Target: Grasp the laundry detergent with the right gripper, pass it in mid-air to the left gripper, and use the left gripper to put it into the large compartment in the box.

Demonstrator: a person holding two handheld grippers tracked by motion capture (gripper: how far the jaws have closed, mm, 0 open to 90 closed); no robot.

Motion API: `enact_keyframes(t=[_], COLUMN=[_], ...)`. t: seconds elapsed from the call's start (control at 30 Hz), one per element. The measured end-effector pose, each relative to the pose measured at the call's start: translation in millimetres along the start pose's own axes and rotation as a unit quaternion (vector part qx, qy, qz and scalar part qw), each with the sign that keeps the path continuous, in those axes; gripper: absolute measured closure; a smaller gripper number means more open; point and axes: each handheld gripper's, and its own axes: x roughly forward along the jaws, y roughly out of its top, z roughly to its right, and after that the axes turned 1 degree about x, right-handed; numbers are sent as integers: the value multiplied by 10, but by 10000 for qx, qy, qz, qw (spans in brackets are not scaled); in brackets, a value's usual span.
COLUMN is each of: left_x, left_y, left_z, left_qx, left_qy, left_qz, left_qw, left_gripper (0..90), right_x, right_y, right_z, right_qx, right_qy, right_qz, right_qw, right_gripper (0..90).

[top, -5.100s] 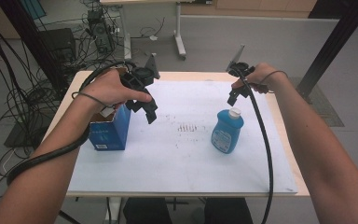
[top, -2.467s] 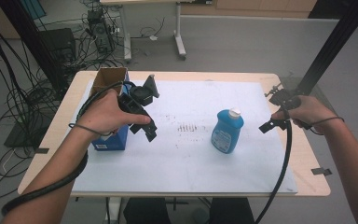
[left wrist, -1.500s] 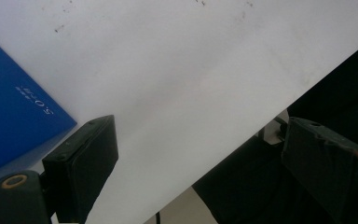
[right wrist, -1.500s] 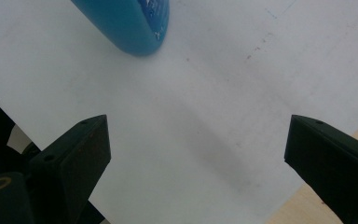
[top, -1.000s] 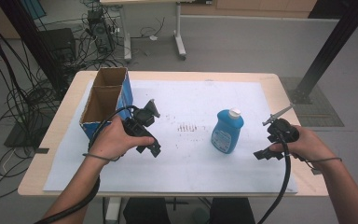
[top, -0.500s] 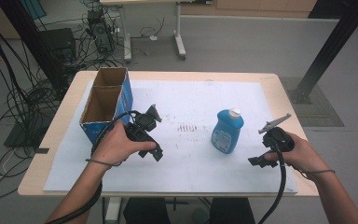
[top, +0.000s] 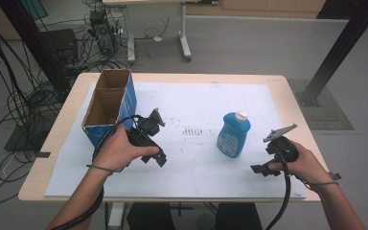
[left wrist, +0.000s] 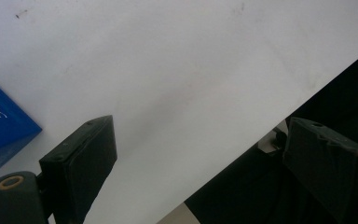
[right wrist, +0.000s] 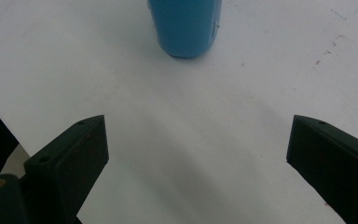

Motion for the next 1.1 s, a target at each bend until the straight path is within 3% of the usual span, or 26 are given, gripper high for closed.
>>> enact_keyframes(t=[0.33, 0.53, 0.67, 1.1], left_x=[-18, -20, -19, -14], left_y=[-21, -30, -36, -25], left_z=[-25, -35, -36, -18], left_qx=[-37, -61, -80, -82], left_qy=[4, 9, -10, -59], left_qz=[47, 57, 82, 136], left_qw=[10000, 10000, 9999, 9999], left_gripper=[99, 99, 99, 98], right_x=[88, 150, 167, 223], right_y=[-93, -145, -161, -234], right_z=[6, -4, -8, -14], right_qx=[150, 120, 109, 139], right_qy=[-48, -100, -84, -129], right_qz=[362, 724, 826, 1388], right_qw=[9992, 9973, 9965, 9901], right_gripper=[47, 43, 42, 38])
